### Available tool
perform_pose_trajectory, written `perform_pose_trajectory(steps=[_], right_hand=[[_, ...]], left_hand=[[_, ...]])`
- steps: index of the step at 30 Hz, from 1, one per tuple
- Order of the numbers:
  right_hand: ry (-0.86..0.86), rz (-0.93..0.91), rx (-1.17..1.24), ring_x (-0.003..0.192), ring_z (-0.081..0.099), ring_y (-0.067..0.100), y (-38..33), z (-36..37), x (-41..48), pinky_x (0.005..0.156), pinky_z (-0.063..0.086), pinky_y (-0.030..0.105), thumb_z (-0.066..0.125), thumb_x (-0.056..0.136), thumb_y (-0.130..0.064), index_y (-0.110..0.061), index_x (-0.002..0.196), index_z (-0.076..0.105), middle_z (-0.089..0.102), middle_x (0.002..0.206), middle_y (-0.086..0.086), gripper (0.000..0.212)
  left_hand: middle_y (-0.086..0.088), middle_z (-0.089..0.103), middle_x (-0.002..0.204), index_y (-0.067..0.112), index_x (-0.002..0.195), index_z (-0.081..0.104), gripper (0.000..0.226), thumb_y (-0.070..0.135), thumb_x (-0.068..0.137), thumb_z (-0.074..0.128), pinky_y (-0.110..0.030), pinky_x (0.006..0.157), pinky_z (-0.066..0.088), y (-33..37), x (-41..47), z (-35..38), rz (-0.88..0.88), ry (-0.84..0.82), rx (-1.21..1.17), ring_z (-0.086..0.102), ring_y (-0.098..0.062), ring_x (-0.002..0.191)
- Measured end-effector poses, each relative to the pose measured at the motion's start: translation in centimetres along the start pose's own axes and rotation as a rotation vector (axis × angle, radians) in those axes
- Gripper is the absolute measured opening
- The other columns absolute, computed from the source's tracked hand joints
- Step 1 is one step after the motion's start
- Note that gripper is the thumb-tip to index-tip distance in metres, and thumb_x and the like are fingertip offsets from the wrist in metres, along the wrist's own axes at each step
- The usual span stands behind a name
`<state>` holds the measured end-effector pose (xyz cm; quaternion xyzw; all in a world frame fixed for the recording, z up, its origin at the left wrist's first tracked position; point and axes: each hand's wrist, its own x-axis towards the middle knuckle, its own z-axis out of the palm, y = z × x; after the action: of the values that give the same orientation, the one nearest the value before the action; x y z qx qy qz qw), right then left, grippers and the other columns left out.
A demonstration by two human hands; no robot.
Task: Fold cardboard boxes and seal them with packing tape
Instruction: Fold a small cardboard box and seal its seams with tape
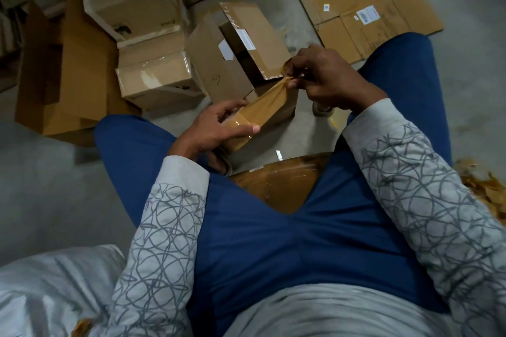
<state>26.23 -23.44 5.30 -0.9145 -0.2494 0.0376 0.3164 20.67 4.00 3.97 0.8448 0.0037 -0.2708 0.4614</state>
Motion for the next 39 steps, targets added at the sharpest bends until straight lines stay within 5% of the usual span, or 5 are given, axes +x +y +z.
perform_pose_trajectory(steps=[8, 14, 23, 31, 39], right_hand=[[-0.026, 0.145, 0.245, 0.091, 0.060, 0.019, 0.5, -0.1, -0.2, 0.080, 0.049, 0.038, 0.062, 0.095, -0.017, -0.015, 0.099, 0.067, 0.063, 0.094, -0.001, 0.006], [-0.090, 0.260, 0.600, 0.074, 0.055, -0.004, -0.3, -0.1, -0.6, 0.069, 0.046, 0.015, 0.052, 0.100, -0.005, -0.001, 0.103, 0.063, 0.059, 0.086, -0.006, 0.011], [-0.341, 0.284, 1.015, 0.078, 0.049, 0.018, -1.9, 1.5, -1.4, 0.064, 0.040, 0.028, 0.070, 0.091, -0.033, -0.018, 0.088, 0.051, 0.055, 0.086, -0.002, 0.024], [-0.156, 0.253, 1.043, 0.088, 0.060, 0.019, -1.9, 2.3, -1.0, 0.076, 0.051, 0.030, 0.062, 0.098, -0.018, -0.018, 0.085, 0.050, 0.059, 0.088, 0.002, 0.017], [0.034, 0.147, 1.014, 0.086, 0.059, 0.019, -2.2, 2.1, -0.9, 0.074, 0.053, 0.029, 0.060, 0.098, -0.007, -0.017, 0.086, 0.047, 0.057, 0.087, 0.001, 0.020]], left_hand=[[0.001, 0.052, 0.134, 0.028, 0.129, 0.057, 0.074, 0.049, 0.062, 0.082, -0.036, 0.089, 0.050, 0.2, -1.0, 0.8, 0.118, -0.117, -0.203, 0.053, -0.026, 0.122], [0.005, 0.057, 0.126, 0.022, 0.123, 0.060, 0.068, 0.043, 0.063, 0.084, -0.024, 0.083, 0.052, 0.5, -1.4, 0.8, 0.166, -0.100, -0.242, 0.057, -0.014, 0.115], [-0.004, 0.057, 0.126, 0.016, 0.120, 0.062, 0.057, 0.018, 0.072, 0.092, -0.010, 0.091, 0.046, 0.3, -0.9, 0.7, 0.303, 0.127, -0.076, 0.056, 0.006, 0.110], [0.002, 0.062, 0.124, 0.025, 0.125, 0.063, 0.065, 0.042, 0.067, 0.087, -0.031, 0.087, 0.054, 0.5, -1.2, 0.5, 0.267, 0.076, -0.178, 0.060, -0.017, 0.115], [0.003, 0.061, 0.121, 0.026, 0.126, 0.063, 0.074, 0.059, 0.062, 0.082, -0.030, 0.082, 0.053, 0.1, -0.6, 1.0, 0.150, 0.091, -0.133, 0.060, -0.018, 0.112]])
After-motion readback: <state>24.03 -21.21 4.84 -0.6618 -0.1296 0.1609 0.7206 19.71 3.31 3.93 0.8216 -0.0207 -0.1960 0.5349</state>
